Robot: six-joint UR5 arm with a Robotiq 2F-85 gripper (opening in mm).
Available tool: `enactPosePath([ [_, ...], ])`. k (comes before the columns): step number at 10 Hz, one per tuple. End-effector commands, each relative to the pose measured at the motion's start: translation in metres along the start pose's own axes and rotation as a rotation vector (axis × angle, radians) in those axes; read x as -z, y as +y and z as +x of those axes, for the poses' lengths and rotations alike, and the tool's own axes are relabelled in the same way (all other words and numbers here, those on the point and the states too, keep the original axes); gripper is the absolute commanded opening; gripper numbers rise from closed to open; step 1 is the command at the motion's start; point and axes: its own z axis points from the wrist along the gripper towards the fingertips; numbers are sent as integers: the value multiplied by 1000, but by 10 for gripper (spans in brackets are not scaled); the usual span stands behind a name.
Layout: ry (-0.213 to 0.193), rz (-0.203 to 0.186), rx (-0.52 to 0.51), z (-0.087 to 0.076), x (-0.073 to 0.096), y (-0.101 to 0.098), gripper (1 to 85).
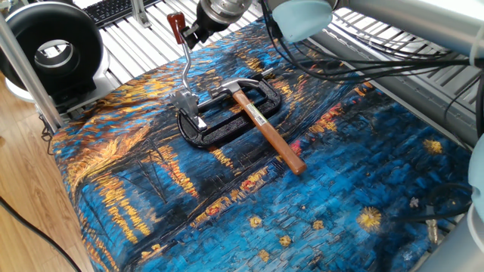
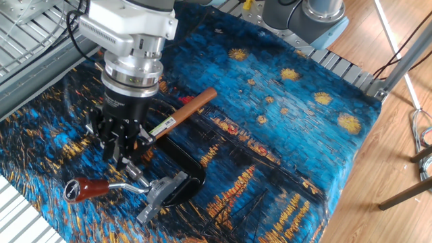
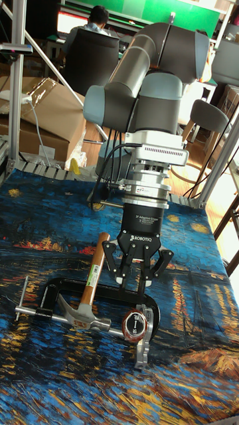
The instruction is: Push down the lever
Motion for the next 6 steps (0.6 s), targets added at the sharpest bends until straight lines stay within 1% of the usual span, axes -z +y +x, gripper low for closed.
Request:
enactPosePath([
  [1, -23, -3, 5, -4, -4, 0, 397],
  [2, -29, -6, 15, -4, -5, 0, 413],
  [3, -29, -4, 13, -1, -7, 1, 420],
  [4, -29, 2, 7, 3, -11, 1, 420],
  [6, -31, 14, 6, 5, -13, 2, 417],
])
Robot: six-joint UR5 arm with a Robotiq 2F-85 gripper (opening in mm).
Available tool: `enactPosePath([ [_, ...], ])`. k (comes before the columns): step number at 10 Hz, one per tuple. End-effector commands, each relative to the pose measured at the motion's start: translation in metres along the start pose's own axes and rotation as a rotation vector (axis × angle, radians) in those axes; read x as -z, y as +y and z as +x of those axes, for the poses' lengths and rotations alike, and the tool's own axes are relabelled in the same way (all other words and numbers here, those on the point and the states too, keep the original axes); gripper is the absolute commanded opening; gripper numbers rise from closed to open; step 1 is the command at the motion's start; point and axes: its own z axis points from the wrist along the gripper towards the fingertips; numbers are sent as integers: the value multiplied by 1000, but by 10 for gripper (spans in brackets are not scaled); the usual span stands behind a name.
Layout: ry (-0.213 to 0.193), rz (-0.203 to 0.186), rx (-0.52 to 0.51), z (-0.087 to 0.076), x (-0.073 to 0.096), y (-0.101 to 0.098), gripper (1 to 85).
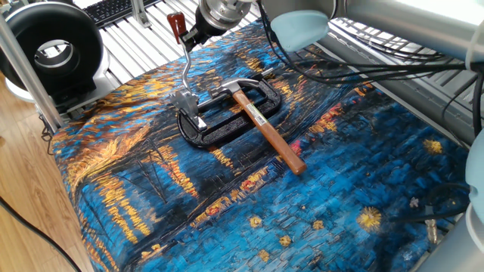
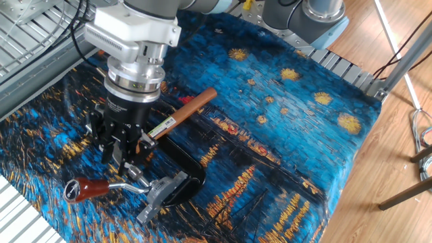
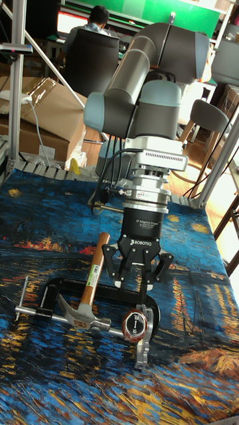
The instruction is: Push down the lever
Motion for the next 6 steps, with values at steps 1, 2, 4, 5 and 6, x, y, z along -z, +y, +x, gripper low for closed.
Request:
enactPosePath([
  [1, -11, 2, -11, 2, -3, 0, 417],
  [2, -14, -4, -22, 3, -5, 2, 413],
  [4, -12, 6, -35, 6, -7, 3, 410],
  [5, -3, 14, -33, 9, -6, 1, 410],
  [6, 43, 25, -18, 20, -6, -2, 403],
])
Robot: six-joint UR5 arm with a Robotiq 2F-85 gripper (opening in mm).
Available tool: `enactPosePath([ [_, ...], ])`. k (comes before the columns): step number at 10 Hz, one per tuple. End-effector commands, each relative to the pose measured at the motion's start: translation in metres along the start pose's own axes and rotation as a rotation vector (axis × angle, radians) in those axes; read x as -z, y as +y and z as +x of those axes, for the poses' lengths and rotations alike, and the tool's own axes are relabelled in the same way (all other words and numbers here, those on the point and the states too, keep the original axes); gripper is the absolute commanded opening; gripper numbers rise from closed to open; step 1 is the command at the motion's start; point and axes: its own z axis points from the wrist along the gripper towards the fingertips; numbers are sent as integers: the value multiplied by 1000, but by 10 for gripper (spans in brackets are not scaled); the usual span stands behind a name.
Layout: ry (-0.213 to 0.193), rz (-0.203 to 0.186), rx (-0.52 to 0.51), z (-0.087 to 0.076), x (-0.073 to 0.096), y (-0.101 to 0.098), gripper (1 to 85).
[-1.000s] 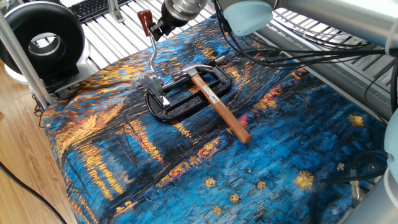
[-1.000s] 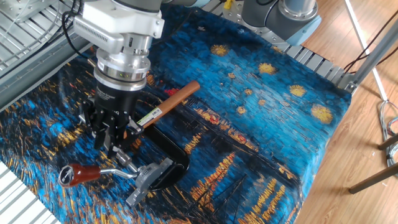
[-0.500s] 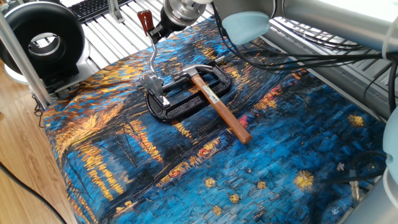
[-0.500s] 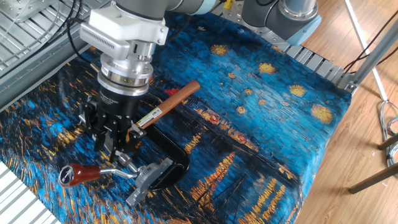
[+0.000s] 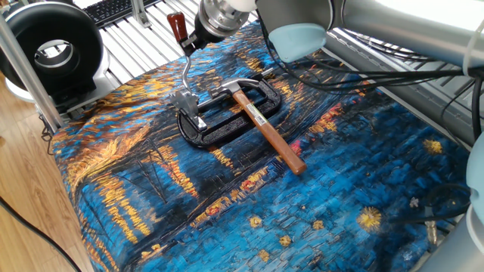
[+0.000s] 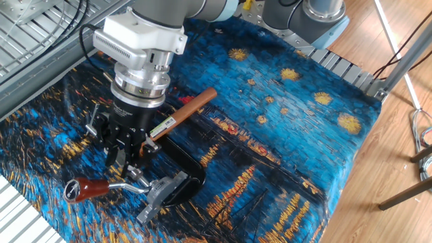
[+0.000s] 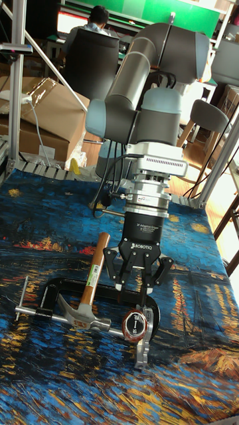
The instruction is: Push down the lever
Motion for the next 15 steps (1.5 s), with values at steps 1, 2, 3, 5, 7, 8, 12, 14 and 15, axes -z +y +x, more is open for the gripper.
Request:
enactPosePath([
  [1, 93, 15, 1, 25, 1, -5, 403],
  [2, 126, -2, -8, 34, 2, 0, 403],
  [3, 103, -58, -69, 27, 2, 15, 400],
  [5, 65, -91, -112, 16, 3, 24, 400],
  [7, 42, -88, -96, 7, -9, 18, 397],
  [8, 30, -74, -78, 4, -19, 13, 397],
  [12, 2, -62, -43, -4, -31, 0, 390],
  [14, -12, -72, -49, -8, -33, 0, 390],
  [15, -17, -76, -50, -10, -35, 1, 390],
])
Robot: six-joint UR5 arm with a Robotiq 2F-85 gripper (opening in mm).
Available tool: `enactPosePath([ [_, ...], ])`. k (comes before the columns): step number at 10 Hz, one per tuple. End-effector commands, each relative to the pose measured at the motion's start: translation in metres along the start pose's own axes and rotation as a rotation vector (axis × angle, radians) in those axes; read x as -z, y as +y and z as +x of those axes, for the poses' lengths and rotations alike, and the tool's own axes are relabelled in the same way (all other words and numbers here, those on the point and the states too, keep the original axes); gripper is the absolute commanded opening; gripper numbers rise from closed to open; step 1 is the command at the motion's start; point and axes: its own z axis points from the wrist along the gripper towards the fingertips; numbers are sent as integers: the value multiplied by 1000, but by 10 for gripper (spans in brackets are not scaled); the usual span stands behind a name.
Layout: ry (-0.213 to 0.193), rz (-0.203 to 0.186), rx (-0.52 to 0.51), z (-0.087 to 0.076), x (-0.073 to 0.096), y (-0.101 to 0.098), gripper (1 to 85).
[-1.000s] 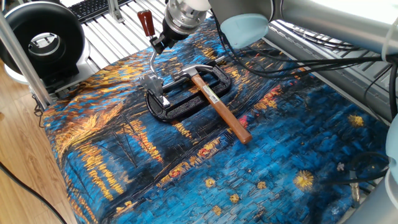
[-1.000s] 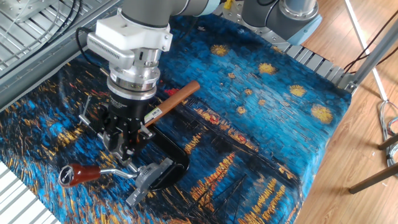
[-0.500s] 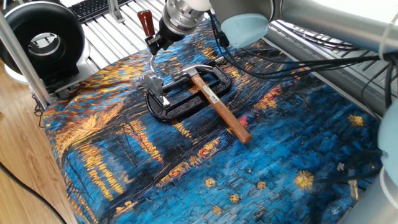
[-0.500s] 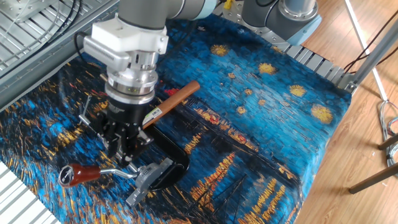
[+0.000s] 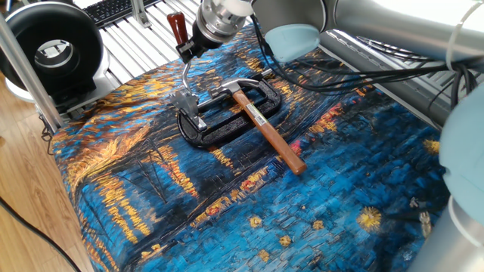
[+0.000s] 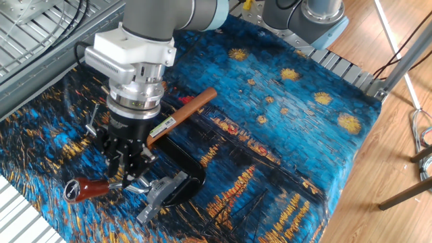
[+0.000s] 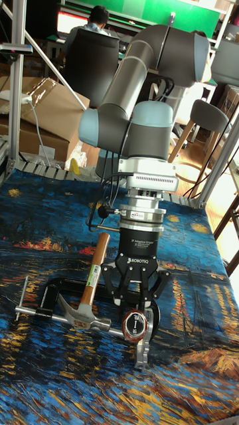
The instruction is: Push down the lever
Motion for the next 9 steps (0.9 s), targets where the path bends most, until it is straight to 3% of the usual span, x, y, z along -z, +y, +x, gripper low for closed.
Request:
enactPosePath([
  [1, -26, -20, -13, -9, -5, -2, 390],
  [9, -13, -34, -56, -9, -3, 3, 297],
])
